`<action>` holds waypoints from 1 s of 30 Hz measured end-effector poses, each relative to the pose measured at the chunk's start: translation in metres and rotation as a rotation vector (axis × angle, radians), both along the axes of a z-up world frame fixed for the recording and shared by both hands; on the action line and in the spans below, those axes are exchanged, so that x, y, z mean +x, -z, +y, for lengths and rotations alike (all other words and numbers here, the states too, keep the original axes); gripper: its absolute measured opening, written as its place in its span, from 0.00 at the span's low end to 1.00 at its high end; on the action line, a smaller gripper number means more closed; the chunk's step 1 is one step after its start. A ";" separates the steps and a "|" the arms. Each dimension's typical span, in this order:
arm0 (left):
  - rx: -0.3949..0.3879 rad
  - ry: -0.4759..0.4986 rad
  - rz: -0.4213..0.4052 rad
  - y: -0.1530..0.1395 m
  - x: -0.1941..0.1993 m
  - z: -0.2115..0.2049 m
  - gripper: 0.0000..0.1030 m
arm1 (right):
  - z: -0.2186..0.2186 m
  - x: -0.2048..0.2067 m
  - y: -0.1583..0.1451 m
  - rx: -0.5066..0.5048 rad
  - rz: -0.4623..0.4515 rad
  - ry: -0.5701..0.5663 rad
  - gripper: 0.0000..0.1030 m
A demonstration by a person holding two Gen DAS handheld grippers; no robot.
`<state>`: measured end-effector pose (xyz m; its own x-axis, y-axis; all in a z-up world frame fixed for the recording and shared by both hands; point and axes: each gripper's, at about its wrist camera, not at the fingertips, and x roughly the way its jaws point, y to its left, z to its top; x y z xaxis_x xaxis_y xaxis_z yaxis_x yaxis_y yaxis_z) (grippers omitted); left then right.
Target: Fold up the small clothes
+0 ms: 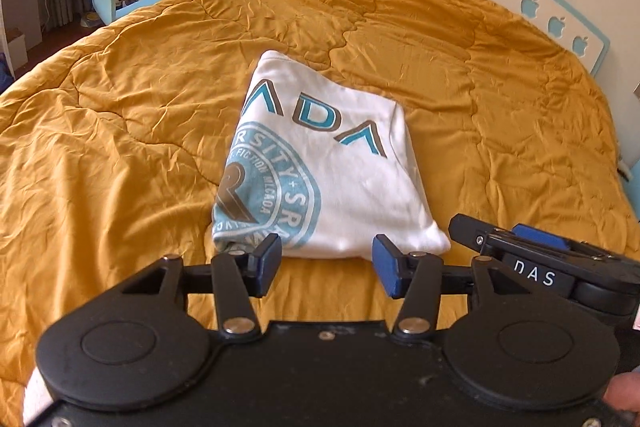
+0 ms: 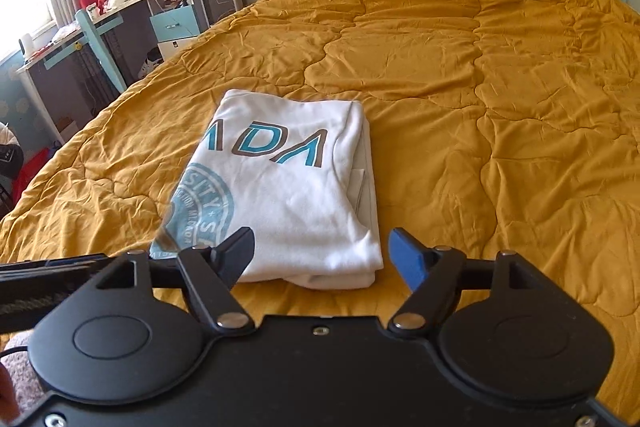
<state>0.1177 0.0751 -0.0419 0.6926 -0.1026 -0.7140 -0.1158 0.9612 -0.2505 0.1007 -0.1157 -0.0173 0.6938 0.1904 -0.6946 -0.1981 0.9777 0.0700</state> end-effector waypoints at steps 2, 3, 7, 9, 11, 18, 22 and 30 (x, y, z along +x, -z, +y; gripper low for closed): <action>0.009 -0.002 0.013 0.002 -0.001 -0.007 0.52 | 0.001 -0.006 -0.001 -0.005 -0.002 -0.007 0.73; 0.010 -0.003 0.018 0.002 0.000 -0.009 0.52 | 0.001 -0.008 -0.002 -0.008 -0.004 -0.006 0.73; 0.041 -0.016 0.030 0.000 -0.001 -0.014 0.52 | 0.000 -0.014 -0.003 -0.016 -0.009 0.002 0.73; 0.051 -0.018 0.035 0.000 0.000 -0.014 0.53 | 0.000 -0.015 -0.004 -0.011 -0.007 0.006 0.73; 0.053 -0.015 0.035 0.000 0.000 -0.015 0.53 | -0.001 -0.016 -0.004 -0.014 -0.010 0.010 0.73; 0.055 0.005 0.031 -0.002 -0.001 -0.017 0.53 | -0.002 -0.016 -0.004 -0.017 -0.009 0.022 0.73; 0.062 0.005 0.034 -0.002 -0.001 -0.018 0.53 | -0.001 -0.016 -0.003 -0.021 -0.007 0.022 0.73; 0.041 0.000 0.054 0.001 0.000 -0.016 0.53 | 0.000 -0.016 -0.002 -0.028 0.001 0.020 0.73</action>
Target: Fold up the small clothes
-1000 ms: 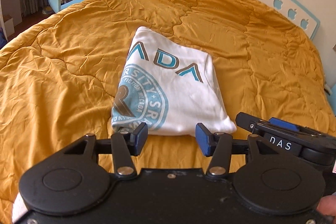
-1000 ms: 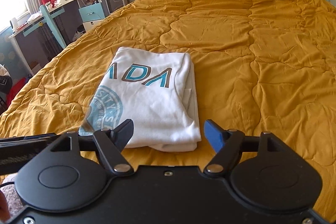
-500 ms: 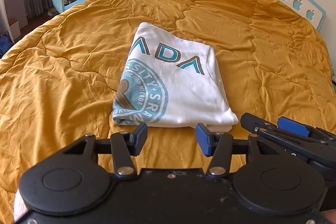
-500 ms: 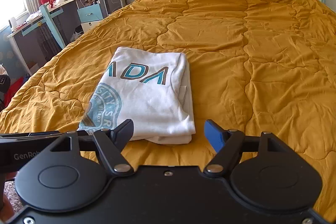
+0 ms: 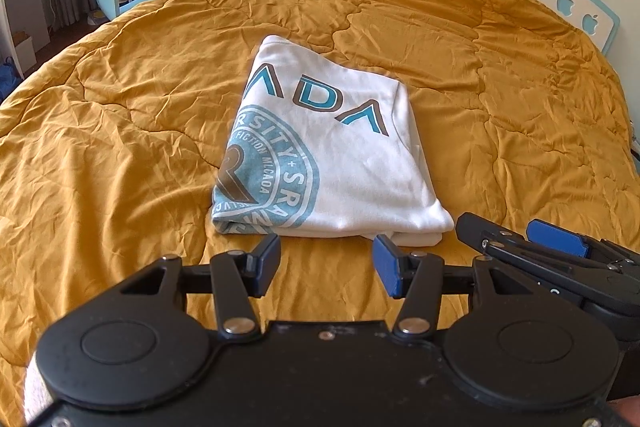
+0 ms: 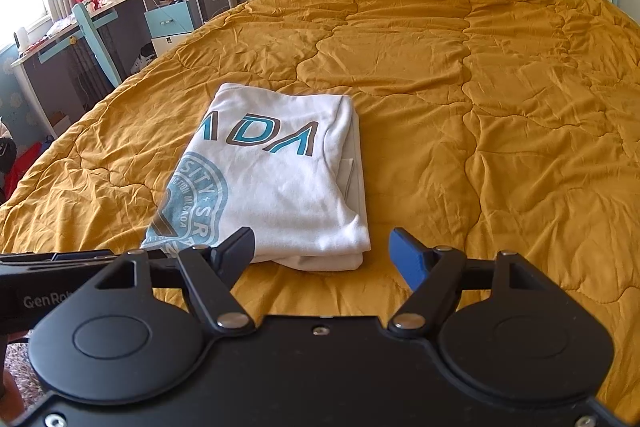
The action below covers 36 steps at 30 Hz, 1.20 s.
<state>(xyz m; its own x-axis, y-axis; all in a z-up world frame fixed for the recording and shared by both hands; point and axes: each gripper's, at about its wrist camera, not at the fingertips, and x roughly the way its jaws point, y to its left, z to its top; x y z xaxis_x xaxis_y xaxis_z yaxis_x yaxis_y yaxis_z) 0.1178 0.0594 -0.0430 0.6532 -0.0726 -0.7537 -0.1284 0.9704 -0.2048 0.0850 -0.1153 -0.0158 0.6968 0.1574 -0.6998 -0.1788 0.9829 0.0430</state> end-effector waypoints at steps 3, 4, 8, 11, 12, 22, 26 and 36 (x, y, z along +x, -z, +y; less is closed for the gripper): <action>0.005 -0.001 0.002 -0.001 0.000 0.000 0.53 | 0.001 0.000 0.001 -0.002 0.002 -0.002 0.73; 0.007 0.000 0.004 -0.001 0.001 0.000 0.53 | 0.001 0.000 0.001 -0.003 0.002 -0.002 0.73; 0.013 -0.005 0.008 -0.001 0.001 -0.001 0.53 | 0.001 0.000 0.001 -0.004 0.002 -0.001 0.73; 0.021 -0.005 0.007 -0.002 0.000 -0.002 0.53 | 0.001 0.000 0.000 -0.003 0.002 -0.001 0.73; 0.023 -0.003 0.007 -0.002 0.000 -0.003 0.53 | 0.001 0.000 0.000 -0.004 0.002 0.000 0.73; 0.039 -0.003 0.022 -0.002 0.002 -0.005 0.53 | -0.001 0.001 0.003 -0.012 0.010 0.003 0.73; 0.037 -0.004 0.027 -0.002 0.002 -0.006 0.53 | -0.001 0.001 0.003 -0.011 0.013 0.004 0.73; 0.040 -0.004 0.023 -0.003 0.001 -0.005 0.53 | -0.001 0.001 0.005 -0.017 0.018 0.001 0.73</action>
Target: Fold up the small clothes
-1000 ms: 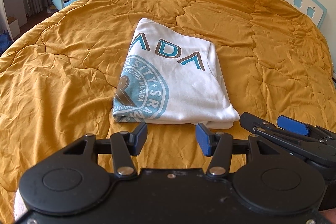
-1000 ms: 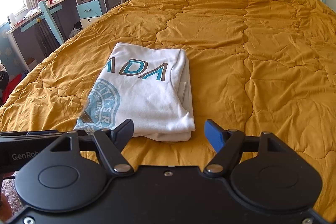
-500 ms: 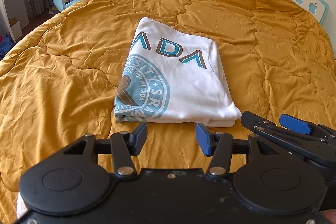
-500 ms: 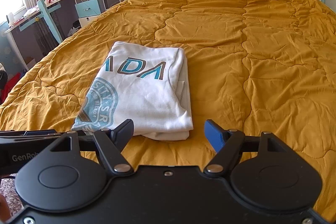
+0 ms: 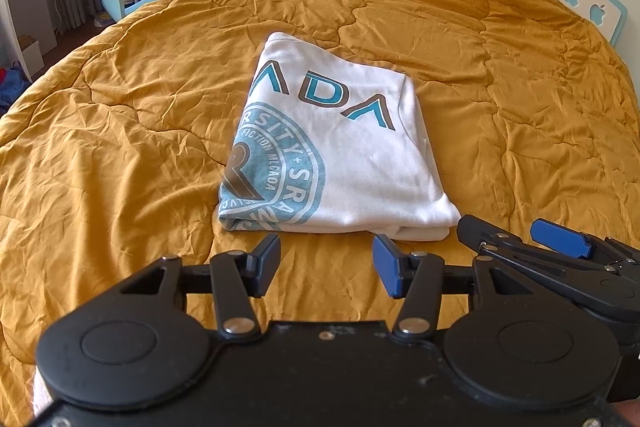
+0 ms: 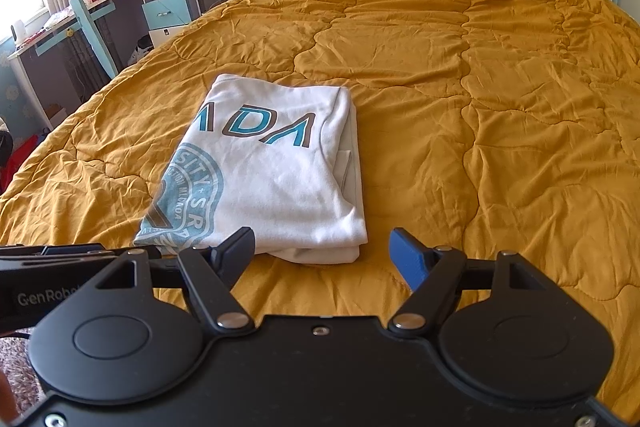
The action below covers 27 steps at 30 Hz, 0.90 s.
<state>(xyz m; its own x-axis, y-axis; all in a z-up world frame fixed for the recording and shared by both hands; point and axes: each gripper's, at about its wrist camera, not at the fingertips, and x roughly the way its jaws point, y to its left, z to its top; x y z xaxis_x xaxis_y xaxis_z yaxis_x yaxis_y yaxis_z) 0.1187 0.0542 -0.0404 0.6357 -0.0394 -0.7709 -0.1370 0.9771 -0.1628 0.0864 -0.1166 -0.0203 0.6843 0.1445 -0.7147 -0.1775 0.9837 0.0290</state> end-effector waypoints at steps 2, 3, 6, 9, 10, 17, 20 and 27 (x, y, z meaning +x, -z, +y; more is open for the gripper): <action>0.003 0.001 0.001 0.000 0.000 0.000 0.53 | 0.001 -0.001 0.000 -0.005 -0.001 -0.002 0.73; 0.003 -0.001 0.003 0.000 0.000 0.001 0.53 | 0.001 -0.001 0.000 -0.006 0.000 -0.003 0.73; 0.004 -0.002 0.005 0.001 0.000 0.001 0.53 | 0.001 0.000 0.000 -0.006 0.000 -0.002 0.73; 0.005 -0.001 0.005 0.001 0.000 0.002 0.53 | 0.001 -0.001 0.001 -0.007 0.001 -0.003 0.73; 0.005 -0.001 0.005 0.001 0.000 0.002 0.53 | 0.001 -0.001 0.001 -0.008 0.001 -0.003 0.73; 0.008 0.000 0.010 0.002 0.001 0.002 0.53 | 0.002 0.000 0.000 -0.008 0.002 -0.003 0.73; 0.008 0.000 0.010 0.002 0.001 0.002 0.53 | 0.002 0.000 0.000 -0.007 0.002 -0.002 0.73; 0.022 0.006 0.013 0.003 0.003 0.000 0.53 | 0.000 0.000 0.004 -0.015 0.006 -0.004 0.73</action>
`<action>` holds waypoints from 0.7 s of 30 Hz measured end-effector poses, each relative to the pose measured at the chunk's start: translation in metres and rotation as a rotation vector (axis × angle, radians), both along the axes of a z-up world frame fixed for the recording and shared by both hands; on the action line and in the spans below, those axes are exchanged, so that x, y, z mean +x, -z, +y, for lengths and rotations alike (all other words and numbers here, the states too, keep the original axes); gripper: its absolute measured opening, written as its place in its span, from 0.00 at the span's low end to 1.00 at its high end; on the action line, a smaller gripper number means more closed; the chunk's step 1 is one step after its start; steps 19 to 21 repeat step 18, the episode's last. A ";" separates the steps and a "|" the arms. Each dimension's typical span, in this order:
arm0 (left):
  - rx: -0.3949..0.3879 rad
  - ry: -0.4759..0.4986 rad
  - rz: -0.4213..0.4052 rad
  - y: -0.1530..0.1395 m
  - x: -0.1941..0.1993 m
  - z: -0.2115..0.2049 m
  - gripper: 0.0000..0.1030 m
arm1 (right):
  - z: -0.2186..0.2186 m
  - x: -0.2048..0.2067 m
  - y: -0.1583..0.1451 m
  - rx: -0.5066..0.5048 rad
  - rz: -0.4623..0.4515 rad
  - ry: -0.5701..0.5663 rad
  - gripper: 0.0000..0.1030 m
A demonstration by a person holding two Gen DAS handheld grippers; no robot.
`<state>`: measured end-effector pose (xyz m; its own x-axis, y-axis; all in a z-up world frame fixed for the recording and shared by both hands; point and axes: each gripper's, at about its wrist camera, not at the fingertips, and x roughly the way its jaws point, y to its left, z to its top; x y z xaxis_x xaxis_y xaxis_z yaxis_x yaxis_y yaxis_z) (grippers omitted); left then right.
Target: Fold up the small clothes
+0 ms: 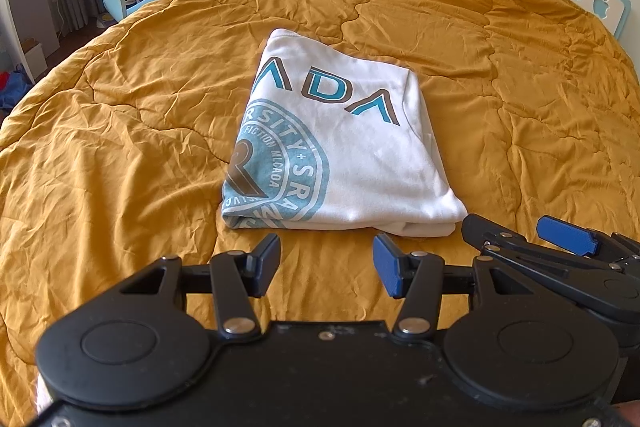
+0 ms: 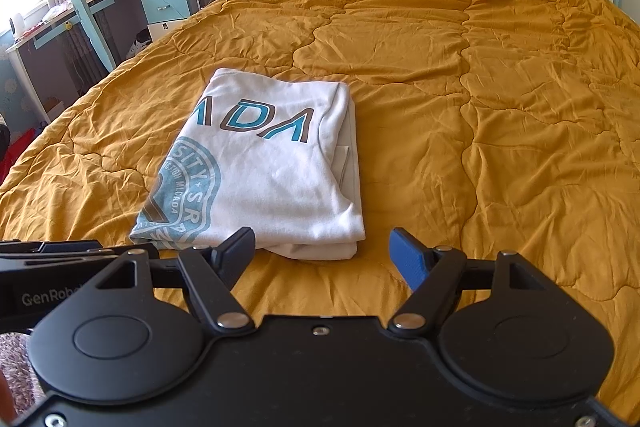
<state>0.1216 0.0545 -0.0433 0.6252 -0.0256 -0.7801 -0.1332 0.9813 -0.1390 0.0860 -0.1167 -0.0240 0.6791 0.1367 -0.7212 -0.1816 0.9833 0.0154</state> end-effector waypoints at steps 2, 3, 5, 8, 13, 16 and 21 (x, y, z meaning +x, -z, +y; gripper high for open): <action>0.000 0.001 0.001 0.000 0.000 0.000 0.53 | -0.001 0.000 0.000 -0.002 0.002 -0.001 0.73; -0.001 0.001 0.001 0.001 0.000 0.000 0.53 | -0.001 0.000 0.000 -0.002 0.002 -0.001 0.73; -0.002 0.003 0.001 0.001 0.001 0.001 0.53 | -0.001 0.001 0.000 -0.001 0.002 -0.001 0.73; 0.001 0.005 -0.004 0.001 0.001 0.000 0.53 | -0.001 0.001 0.000 -0.001 0.002 0.000 0.73; 0.000 0.012 -0.029 0.000 -0.001 0.000 0.53 | -0.002 0.001 0.000 -0.001 0.004 0.000 0.73; 0.006 0.014 -0.034 0.000 -0.001 -0.001 0.53 | -0.003 0.001 0.000 -0.004 0.004 0.000 0.73; 0.006 0.013 -0.028 -0.001 0.000 -0.001 0.53 | -0.003 0.002 0.000 -0.004 0.004 -0.001 0.73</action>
